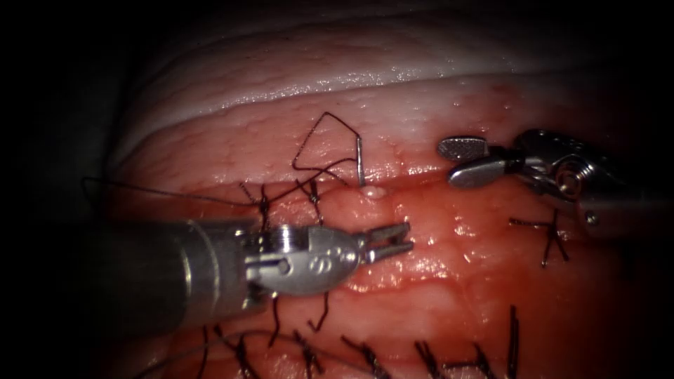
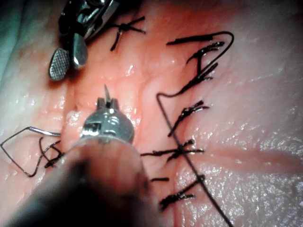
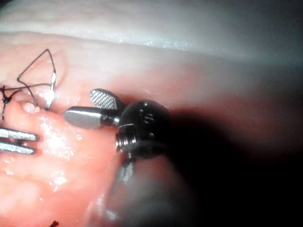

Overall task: Wound Closure
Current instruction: Pull needle the rest of the way through tissue with left needle driver

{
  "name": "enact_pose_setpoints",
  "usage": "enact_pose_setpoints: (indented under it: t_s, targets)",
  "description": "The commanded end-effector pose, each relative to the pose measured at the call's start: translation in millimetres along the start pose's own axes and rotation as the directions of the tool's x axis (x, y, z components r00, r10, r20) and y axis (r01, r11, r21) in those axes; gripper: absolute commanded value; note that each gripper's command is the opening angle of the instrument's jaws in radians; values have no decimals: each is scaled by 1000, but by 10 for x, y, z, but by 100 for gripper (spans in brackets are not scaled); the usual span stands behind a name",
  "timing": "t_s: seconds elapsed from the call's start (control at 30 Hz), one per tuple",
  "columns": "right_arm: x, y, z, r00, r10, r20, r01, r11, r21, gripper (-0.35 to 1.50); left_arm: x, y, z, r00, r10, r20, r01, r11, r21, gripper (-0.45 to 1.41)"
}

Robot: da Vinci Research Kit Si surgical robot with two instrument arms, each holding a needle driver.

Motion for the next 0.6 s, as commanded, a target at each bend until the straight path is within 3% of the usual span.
enact_pose_setpoints:
  t_s: [0.03,0.07,0.1,0.2,0.4,0.47,0.5,0.57,0.6]
  targets:
    - [-7,-4,9,1000,6,5,-6,1000,16,56,0,-1,5,999,-36,-7,36,999,-8,-45]
    - [-11,-10,9,997,-79,17,78,995,61,19,3,-5,1,992,-118,-42,116,991,-60,-45]
    - [-15,-18,8,987,-157,27,153,982,108,10,6,-9,-3,974,-209,-85,198,972,-125,-45]
    - [-18,-30,11,942,-328,74,320,942,105,34,12,-19,-11,945,-301,-132,273,943,-192,-45]
    - [-25,-52,15,852,-516,89,504,854,127,39,21,-40,-27,862,-462,-207,390,867,-310,-45]
    - [-27,-59,18,832,-549,82,537,833,130,69,22,-47,-33,821,-524,-228,426,827,-366,-45]
    - [-27,-65,22,806,-587,84,573,807,138,79,23,-53,-38,778,-578,-245,457,789,-411,-45]
    - [-26,-67,25,790,-605,94,591,794,141,79,23,-55,-40,762,-599,-247,470,773,-426,-45]
    - [-25,-70,33,758,-642,118,626,766,145,78,23,-59,-43,707,-663,-245,504,717,-482,-45]
